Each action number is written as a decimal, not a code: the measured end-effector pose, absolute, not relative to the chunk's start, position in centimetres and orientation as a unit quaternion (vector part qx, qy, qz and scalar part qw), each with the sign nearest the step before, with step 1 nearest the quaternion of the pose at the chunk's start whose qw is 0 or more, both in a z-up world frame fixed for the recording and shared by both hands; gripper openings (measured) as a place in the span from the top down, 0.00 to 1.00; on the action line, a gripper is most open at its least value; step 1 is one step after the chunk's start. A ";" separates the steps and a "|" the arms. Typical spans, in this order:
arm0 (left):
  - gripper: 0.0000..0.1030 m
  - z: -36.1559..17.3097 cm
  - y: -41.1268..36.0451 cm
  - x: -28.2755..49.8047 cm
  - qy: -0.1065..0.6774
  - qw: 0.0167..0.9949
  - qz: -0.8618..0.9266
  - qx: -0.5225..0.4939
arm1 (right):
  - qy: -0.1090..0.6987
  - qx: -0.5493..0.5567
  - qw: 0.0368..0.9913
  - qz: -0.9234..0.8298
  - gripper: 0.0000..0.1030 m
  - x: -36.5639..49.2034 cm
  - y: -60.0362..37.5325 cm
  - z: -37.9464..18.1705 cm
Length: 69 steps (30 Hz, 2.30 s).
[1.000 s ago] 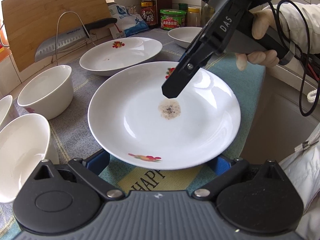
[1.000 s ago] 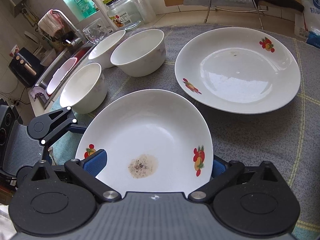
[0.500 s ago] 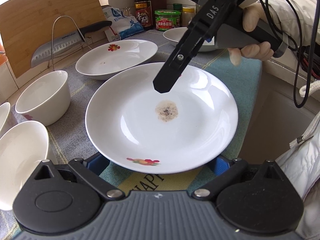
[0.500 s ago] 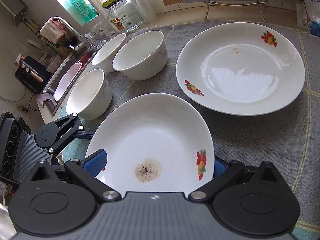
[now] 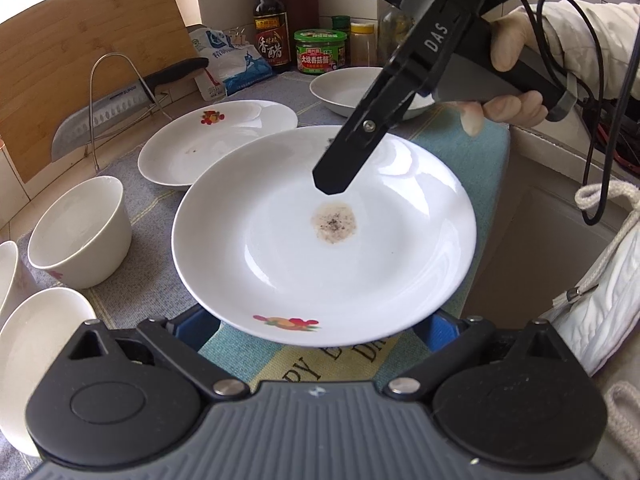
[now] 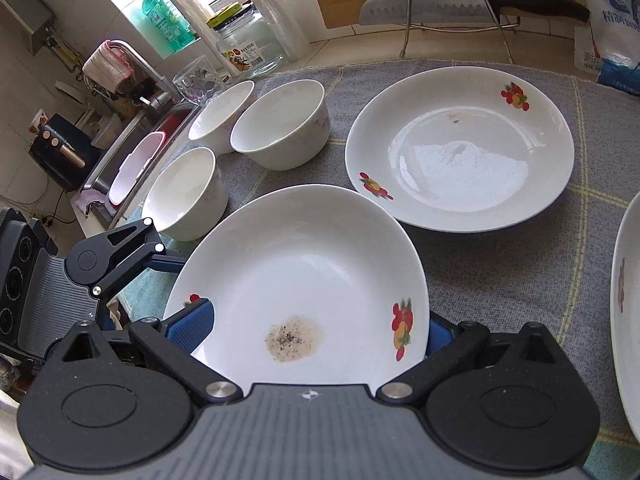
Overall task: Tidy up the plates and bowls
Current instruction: 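Lift the stained plate with the right gripper and carry it toward another plate, then lower the stained plate onto the other floral plate with the right gripper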
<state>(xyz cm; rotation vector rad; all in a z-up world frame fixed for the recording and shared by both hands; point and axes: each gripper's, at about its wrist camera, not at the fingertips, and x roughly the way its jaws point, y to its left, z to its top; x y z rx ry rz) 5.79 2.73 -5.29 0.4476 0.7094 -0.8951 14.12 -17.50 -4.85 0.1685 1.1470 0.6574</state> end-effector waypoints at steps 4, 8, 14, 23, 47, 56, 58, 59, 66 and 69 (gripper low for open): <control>0.02 -4.4 1.2 6.2 0.326 0.814 -0.430 0.213 | 0.524 0.079 0.794 0.297 0.00 13.9 -19.0 -4.0; 0.02 -3.7 -0.8 7.1 0.316 0.810 -0.442 0.219 | 0.516 0.079 0.805 0.281 0.00 13.8 -21.4 -3.3; 0.02 -3.2 -4.5 8.9 0.303 0.801 -0.465 0.226 | 0.503 0.086 0.821 0.257 0.00 13.7 -25.5 -2.4; 0.02 -3.8 -10.4 11.3 0.295 0.788 -0.490 0.228 | 0.487 0.090 0.840 0.222 0.00 14.1 -31.6 -1.8; 0.02 -5.0 -19.1 15.3 0.311 0.767 -0.506 0.244 | 0.485 0.115 0.848 0.179 0.00 16.3 -40.1 -4.6; 0.02 -5.3 -19.7 16.4 0.318 0.768 -0.501 0.242 | 0.491 0.120 0.846 0.171 0.00 16.5 -41.0 -5.3; 0.02 -5.4 -19.8 16.6 0.318 0.768 -0.500 0.242 | 0.492 0.121 0.845 0.171 0.00 16.4 -41.1 -5.4; 0.02 -5.5 -19.8 16.7 0.317 0.769 -0.499 0.244 | 0.493 0.120 0.845 0.170 0.00 16.4 -41.1 -5.4; 0.02 -5.9 -19.9 16.9 0.318 0.763 -0.506 0.246 | 0.498 0.118 0.843 0.163 0.00 15.8 -41.3 -5.4; 0.02 -5.9 -19.9 16.9 0.317 0.762 -0.508 0.246 | 0.500 0.117 0.844 0.157 0.00 15.6 -41.3 -5.4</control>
